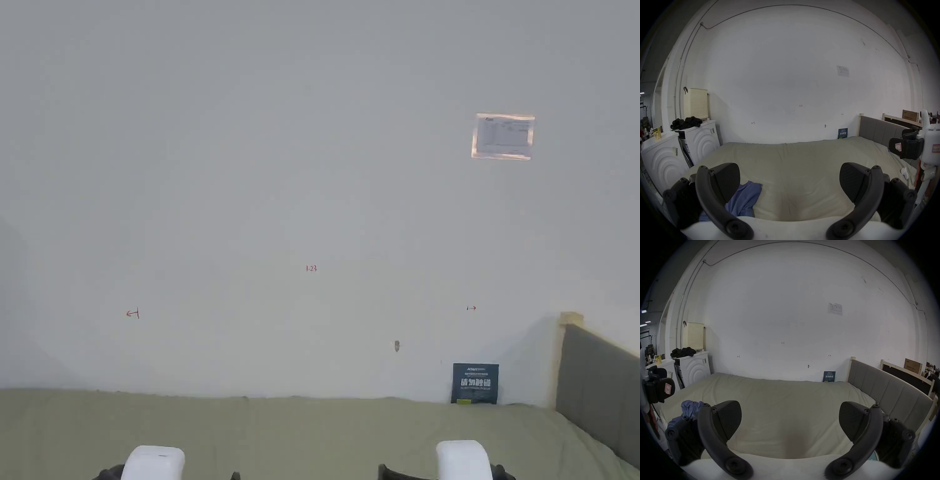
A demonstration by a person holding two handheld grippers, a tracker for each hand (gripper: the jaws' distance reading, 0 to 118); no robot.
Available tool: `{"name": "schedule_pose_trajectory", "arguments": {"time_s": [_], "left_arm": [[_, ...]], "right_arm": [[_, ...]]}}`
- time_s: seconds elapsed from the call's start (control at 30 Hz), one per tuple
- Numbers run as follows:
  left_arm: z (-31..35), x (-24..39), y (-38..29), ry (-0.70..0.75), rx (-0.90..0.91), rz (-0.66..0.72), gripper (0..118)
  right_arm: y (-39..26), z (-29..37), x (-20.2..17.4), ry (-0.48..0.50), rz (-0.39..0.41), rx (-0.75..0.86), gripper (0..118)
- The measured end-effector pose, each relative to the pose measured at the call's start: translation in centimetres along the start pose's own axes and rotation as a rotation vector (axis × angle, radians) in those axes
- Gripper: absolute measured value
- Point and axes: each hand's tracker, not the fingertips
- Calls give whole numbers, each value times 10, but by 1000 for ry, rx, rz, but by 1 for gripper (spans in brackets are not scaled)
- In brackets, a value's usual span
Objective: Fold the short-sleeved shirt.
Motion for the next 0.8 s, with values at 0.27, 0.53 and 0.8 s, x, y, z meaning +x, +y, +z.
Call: {"name": "schedule_pose_trajectory", "arguments": {"time_s": [0.27,0.53,0.8], "left_arm": [[5,6,0,23,66,-13,0],[8,8,-2,3,55,-8,0],[19,-21,-12,102,48,-2,0]], "right_arm": [[-4,4,-2,-59,37,6,0],[-7,10,9,-20,2,9,0],[-3,8,-24,44,67,17,0]]}}
